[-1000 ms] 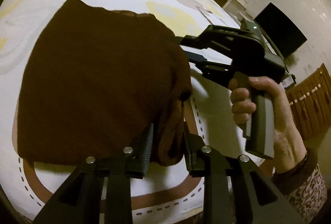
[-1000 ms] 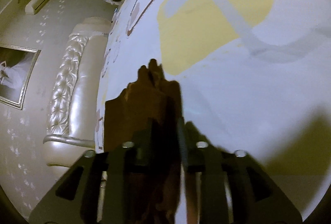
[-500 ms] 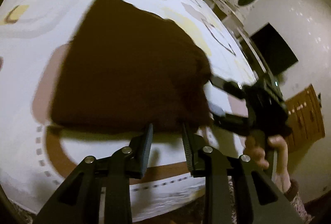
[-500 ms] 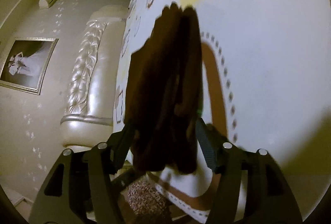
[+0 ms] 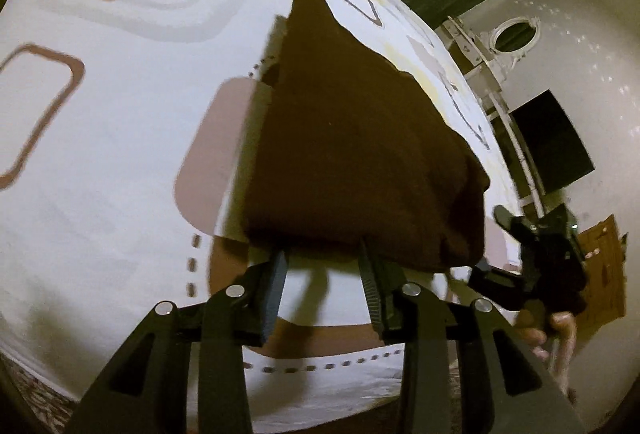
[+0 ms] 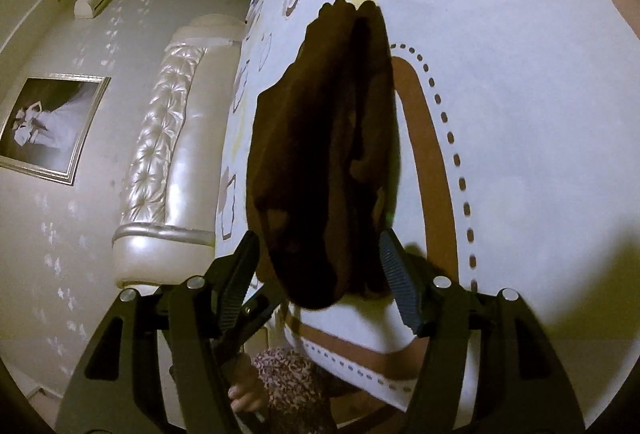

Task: Fold small clothes
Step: 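Pinch the folded sweater edge with both grippers and press it flat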

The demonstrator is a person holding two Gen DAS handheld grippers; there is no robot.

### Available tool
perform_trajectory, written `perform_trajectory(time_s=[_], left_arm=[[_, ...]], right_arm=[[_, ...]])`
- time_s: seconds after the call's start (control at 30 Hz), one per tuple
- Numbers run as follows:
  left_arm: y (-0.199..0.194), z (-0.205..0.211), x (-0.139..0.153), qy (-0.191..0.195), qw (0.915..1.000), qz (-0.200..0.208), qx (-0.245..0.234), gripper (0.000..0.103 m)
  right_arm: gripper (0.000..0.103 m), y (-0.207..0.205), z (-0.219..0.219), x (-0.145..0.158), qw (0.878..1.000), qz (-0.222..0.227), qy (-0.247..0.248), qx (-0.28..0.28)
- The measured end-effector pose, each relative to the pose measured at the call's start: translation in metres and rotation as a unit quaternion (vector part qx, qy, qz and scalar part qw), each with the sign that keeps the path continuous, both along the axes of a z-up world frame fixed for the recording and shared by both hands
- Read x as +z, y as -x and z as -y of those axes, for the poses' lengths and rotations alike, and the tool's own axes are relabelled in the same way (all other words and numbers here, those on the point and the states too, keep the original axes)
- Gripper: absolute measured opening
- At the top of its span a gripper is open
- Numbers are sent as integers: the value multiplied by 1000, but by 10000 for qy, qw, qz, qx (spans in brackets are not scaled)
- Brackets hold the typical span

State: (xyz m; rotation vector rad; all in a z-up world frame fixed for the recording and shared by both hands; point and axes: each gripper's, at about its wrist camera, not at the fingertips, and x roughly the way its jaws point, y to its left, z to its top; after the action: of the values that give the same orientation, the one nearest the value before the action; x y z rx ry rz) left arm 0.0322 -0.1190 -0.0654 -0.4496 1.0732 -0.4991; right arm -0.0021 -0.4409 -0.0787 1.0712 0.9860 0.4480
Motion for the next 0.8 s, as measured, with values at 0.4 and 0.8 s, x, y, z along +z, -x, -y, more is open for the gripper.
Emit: perform_trajectory(time_s=[0.4, 0.8], left_arm=[[1, 2, 5, -999, 9919, 754, -206, 37], [-11, -20, -1, -855, 9940, 611, 292, 37]], right_arm=[[62, 5, -7, -3, 9998, -24, -173, 59], [26, 3, -26, 6, 9976, -5, 657, 209]])
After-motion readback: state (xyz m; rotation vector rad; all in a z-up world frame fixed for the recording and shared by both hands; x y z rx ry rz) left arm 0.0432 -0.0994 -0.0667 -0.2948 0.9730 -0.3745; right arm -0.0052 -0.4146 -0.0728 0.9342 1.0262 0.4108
